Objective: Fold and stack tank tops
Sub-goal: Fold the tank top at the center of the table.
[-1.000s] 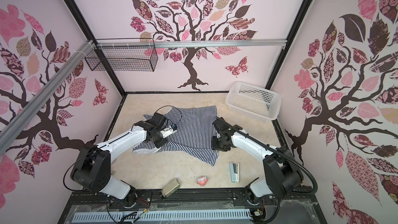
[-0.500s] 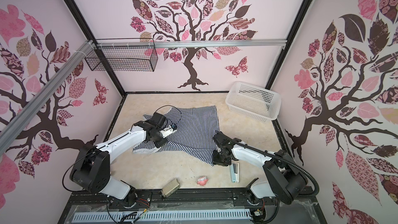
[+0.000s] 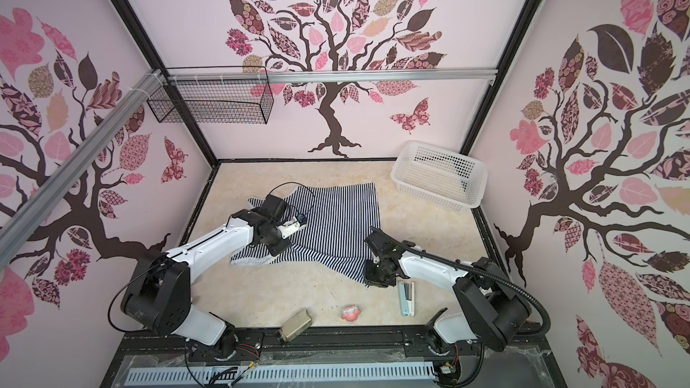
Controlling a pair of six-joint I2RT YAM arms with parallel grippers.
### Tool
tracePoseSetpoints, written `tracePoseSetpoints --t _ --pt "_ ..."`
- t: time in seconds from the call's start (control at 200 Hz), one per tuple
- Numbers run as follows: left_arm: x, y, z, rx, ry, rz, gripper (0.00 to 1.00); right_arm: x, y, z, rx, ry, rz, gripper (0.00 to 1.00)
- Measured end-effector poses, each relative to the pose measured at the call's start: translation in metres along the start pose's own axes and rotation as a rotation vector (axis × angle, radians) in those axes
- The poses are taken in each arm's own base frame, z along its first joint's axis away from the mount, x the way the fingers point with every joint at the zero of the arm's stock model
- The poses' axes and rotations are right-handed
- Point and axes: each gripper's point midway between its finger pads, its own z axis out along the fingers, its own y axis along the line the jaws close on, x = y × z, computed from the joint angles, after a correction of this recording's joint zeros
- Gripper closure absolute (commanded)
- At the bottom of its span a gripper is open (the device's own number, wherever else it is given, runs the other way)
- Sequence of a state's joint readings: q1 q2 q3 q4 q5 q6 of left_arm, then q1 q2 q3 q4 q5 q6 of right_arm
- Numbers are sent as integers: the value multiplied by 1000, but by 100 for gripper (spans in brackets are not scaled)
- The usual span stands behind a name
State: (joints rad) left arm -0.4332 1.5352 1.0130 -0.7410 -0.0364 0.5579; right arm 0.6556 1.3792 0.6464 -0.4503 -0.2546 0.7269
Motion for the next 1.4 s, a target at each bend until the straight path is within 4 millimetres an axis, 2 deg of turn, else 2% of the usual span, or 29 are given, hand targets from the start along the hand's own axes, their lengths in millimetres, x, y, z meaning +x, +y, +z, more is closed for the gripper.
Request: tracePoseSetpoints --t 0.115,0.35,0.595,0.691,0.861,1.096,1.396 --pt "0 0 0 -1 -1 -2 100 -1 4 -6 -17 -16 3 93" --pt "-1 2 0 -9 -6 -6 100 -5 8 -13 -10 -21 2 94" --pt "-1 7 0 -20 -8 -17 100 -43 44 -50 -46 -132 -47 94" --pt "0 11 0 -25 -10 -27 100 -55 50 -61 -55 -164 -53 94" --pt "-2 21 0 -36 -18 -40 100 -78 37 -69 -33 -189 -19 94" --pt "-4 29 9 -27 -16 -59 100 -97 14 -61 10 -165 14 93" --pt "-19 41 11 -21 -40 -68 100 -120 12 -50 8 -144 25 92"
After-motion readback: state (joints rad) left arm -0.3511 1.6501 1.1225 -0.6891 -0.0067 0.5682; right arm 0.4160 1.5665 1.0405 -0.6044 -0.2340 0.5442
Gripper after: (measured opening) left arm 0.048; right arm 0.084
